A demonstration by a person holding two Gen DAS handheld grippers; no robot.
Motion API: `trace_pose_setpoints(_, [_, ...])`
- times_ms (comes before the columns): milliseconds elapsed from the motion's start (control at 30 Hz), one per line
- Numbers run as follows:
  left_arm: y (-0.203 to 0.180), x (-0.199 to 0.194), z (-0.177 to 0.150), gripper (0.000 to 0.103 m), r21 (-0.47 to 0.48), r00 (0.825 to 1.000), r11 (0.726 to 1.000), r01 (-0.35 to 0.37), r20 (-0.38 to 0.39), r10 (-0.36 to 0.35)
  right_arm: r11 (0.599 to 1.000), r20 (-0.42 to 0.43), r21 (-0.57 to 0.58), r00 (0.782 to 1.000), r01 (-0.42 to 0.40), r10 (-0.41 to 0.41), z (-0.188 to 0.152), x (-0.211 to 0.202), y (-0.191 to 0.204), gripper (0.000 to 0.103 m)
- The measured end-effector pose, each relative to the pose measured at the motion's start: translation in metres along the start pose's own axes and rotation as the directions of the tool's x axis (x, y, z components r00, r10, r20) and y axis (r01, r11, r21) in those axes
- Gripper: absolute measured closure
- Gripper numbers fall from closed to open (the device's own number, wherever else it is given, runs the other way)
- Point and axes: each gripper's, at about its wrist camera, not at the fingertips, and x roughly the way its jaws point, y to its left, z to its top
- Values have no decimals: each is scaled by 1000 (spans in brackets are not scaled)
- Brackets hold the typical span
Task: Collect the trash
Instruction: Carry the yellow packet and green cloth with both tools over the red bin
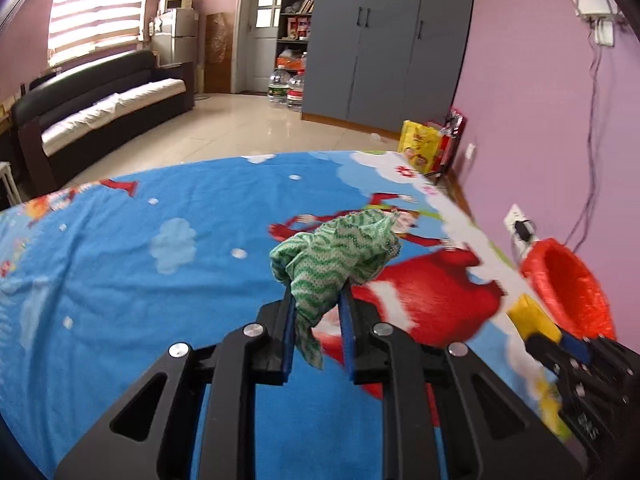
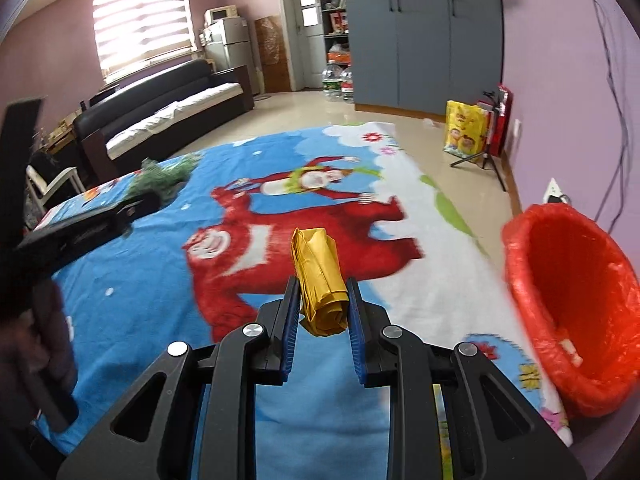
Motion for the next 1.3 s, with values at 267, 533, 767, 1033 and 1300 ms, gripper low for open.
trace_pose_setpoints(267, [-50, -2, -10, 84, 84, 999, 995, 48, 9, -49, 996, 10, 9, 996, 92, -92, 1, -7, -44, 80])
trace_pose_setpoints(533, [-81, -8, -12, 84, 138, 995, 986, 96, 26, -100, 995, 8, 10, 995, 96, -96, 1, 1, -50, 80])
trace_pose_setpoints(767, [-99, -5, -7, 84, 153, 991, 981, 123, 38, -130, 991, 33, 37, 991, 130, -131, 0, -8, -67, 80])
trace_pose_setpoints(1033, [-162, -3, -6, 84, 214, 973, 954, 212, 44, -226, 969, 78, 118, 971, 217, -227, -3, -33, -117, 80])
trace_pose_setpoints(1300, [-231, 6, -12, 84, 303, 945, 901, 311, 1, -327, 918, 109, 262, 936, 297, -334, -9, -73, -187, 79])
